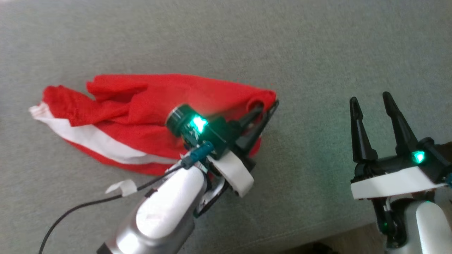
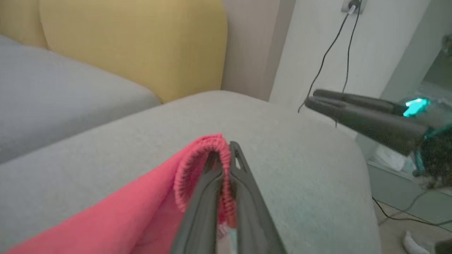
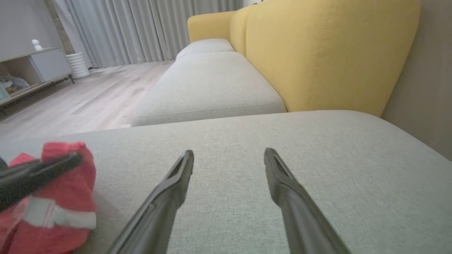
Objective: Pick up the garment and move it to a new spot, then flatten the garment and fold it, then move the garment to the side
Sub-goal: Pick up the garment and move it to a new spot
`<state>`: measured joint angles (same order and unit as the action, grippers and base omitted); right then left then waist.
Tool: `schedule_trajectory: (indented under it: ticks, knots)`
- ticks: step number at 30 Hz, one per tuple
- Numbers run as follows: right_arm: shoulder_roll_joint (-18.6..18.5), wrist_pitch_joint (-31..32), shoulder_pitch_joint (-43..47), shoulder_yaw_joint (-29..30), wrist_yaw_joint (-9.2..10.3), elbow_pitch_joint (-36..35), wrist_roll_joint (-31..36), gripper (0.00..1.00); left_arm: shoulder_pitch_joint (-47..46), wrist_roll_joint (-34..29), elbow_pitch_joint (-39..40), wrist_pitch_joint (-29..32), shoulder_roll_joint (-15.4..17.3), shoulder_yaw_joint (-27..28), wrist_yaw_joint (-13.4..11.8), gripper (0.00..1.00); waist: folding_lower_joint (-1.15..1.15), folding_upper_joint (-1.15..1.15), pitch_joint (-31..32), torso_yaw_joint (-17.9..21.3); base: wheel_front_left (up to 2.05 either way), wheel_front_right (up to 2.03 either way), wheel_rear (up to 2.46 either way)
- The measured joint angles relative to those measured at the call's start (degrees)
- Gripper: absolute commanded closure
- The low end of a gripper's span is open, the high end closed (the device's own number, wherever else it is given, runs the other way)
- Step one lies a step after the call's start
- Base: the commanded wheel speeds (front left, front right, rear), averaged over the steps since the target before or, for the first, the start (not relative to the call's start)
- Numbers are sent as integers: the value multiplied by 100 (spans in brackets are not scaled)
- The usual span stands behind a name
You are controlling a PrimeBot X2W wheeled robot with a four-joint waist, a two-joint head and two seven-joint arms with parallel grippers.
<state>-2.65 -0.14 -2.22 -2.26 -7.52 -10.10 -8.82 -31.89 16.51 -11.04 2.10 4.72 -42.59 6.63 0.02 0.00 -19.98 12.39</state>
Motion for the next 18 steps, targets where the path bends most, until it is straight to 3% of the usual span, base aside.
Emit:
schedule_trajectory:
  ticks: [2,3,5,14,18]
  knots:
    - [2,-34,-38,14,0,60,-20,0,16,34,-181,-1,25,-164,35,100,0,0,-116,73,0,0,0]
    - [2,-44,-69,29,0,97,-20,0,21,66,-234,-23,54,-253,46,94,0,0,-149,92,0,0,0]
    - [3,-46,-80,67,0,160,-20,0,29,92,-299,-134,102,-453,49,0,0,0,-150,67,0,0,0]
    - [5,15,-62,103,0,345,10,0,569,331,-105,-531,580,-776,37,0,-3,0,413,-334,0,0,0]
    - [5,90,-24,112,0,347,34,0,923,458,96,-654,823,-612,-236,0,-3,0,695,-607,0,0,0]
